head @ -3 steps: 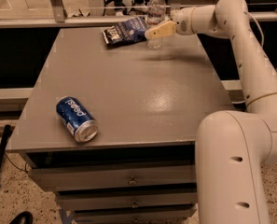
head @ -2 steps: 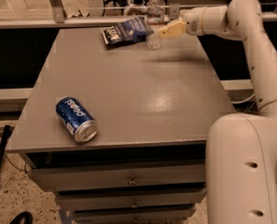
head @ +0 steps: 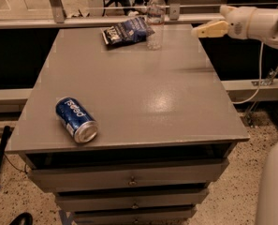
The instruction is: Move water bottle near blue chip bag
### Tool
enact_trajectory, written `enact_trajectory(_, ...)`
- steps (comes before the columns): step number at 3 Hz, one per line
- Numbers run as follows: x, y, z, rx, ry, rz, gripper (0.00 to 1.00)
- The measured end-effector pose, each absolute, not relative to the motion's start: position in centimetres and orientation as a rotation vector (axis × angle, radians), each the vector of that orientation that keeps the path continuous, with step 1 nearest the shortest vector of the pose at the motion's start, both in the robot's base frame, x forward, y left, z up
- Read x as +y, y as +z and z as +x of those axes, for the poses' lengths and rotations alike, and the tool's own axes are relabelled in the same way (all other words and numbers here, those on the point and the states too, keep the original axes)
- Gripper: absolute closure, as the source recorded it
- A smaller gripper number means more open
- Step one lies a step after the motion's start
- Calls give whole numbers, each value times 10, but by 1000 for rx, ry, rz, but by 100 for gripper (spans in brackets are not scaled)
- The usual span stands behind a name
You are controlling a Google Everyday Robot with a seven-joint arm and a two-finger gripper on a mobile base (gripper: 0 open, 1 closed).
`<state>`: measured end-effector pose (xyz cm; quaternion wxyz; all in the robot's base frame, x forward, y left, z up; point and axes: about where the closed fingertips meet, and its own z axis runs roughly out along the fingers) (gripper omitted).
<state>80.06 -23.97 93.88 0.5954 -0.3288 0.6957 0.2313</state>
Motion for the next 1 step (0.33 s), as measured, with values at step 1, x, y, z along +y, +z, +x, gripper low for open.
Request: enact_trajectory(1,-258,934,792,1627,527,-744,0)
